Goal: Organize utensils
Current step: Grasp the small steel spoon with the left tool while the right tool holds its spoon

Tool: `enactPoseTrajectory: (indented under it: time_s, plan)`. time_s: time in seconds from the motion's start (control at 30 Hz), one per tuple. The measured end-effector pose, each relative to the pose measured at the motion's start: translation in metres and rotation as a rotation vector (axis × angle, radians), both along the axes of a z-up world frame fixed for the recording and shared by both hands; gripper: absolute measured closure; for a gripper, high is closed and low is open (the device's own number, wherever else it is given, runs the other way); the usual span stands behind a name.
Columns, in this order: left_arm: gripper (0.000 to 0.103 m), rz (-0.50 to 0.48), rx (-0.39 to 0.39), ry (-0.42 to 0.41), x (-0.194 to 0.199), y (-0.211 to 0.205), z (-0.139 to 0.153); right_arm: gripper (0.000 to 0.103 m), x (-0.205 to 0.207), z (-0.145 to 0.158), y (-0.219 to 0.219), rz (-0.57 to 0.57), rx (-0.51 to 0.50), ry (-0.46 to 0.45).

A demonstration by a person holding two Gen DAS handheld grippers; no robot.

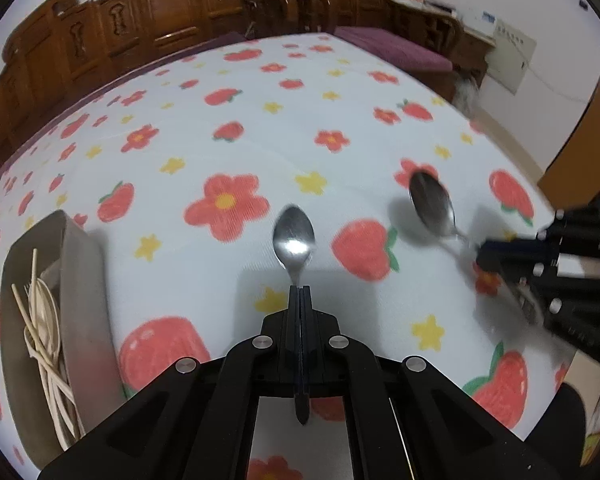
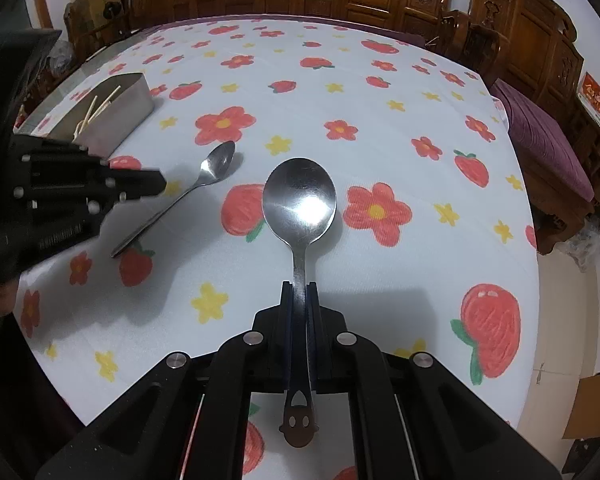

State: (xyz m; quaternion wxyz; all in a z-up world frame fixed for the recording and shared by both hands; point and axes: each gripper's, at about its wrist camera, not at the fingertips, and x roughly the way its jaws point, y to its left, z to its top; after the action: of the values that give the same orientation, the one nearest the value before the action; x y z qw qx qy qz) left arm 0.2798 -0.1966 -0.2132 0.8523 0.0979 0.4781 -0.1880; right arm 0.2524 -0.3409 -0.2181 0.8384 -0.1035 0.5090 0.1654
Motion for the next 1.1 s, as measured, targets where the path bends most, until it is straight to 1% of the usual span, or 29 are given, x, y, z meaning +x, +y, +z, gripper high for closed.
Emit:
enactPoseTrajectory:
  time_s: [0.03, 0.07, 0.1, 0.13, 0.17, 0.3, 0.43, 0.47, 0.5, 0.53, 0.63, 0.73, 0.8, 0.93, 1.1]
  plan:
    - [0.102, 0.002, -0.001, -0.005, 0.002, 0.0, 0.001, 0.096, 0.0, 0.0, 0.0, -0.001, 0.001, 0.0]
    - [0.085, 0.005, 0.0, -0.004, 0.005, 0.0, 0.001, 0.096, 0.0, -0.001, 0.0, -0.002, 0.002, 0.0]
    - [0.062, 0.009, -0.002, -0.008, 0.008, -0.001, 0.0, 0.096, 0.0, -0.001, -0.001, -0.004, 0.004, 0.001]
    - [0.056, 0.011, -0.007, -0.014, 0.01, -0.002, 0.0, 0.096, 0.0, -0.002, -0.002, -0.007, 0.009, 0.003]
    - [0.054, 0.012, -0.011, -0.019, 0.014, -0.004, -0.002, 0.096, 0.001, -0.003, -0.003, -0.01, 0.014, 0.006]
    - [0.054, 0.007, -0.015, -0.006, 0.027, -0.014, -0.013, 0.096, 0.001, -0.006, -0.007, -0.02, 0.03, 0.009]
    - [0.054, 0.002, 0.026, -0.003, 0.039, -0.024, -0.027, 0.096, 0.001, -0.009, -0.012, -0.03, 0.045, 0.011]
    - [0.057, 0.007, 0.03, -0.001, 0.041, -0.025, -0.029, 0.095, 0.002, -0.009, -0.014, -0.032, 0.047, 0.011]
    - [0.064, 0.014, 0.027, 0.005, 0.044, -0.024, -0.031, 0.095, 0.002, -0.009, -0.015, -0.034, 0.05, 0.012]
    - [0.065, 0.015, 0.019, -0.002, 0.044, -0.023, -0.031, 0.095, 0.002, -0.01, -0.015, -0.035, 0.051, 0.012]
    - [0.076, 0.01, 0.016, -0.01, 0.044, -0.021, -0.031, 0.095, 0.002, -0.011, -0.016, -0.038, 0.052, 0.015]
    - [0.077, 0.009, 0.014, -0.01, 0.042, -0.018, -0.03, 0.095, 0.002, -0.012, -0.014, -0.039, 0.049, 0.016]
    - [0.077, 0.014, 0.008, -0.026, 0.037, -0.014, -0.026, 0.095, 0.001, -0.011, -0.011, -0.037, 0.049, 0.015]
    - [0.077, 0.023, -0.036, -0.048, 0.024, -0.001, -0.009, 0.096, -0.002, -0.005, -0.002, -0.026, 0.044, 0.001]
    - [0.077, 0.03, -0.08, -0.121, -0.001, 0.019, 0.023, 0.096, -0.007, 0.009, 0.011, -0.015, 0.054, -0.035]
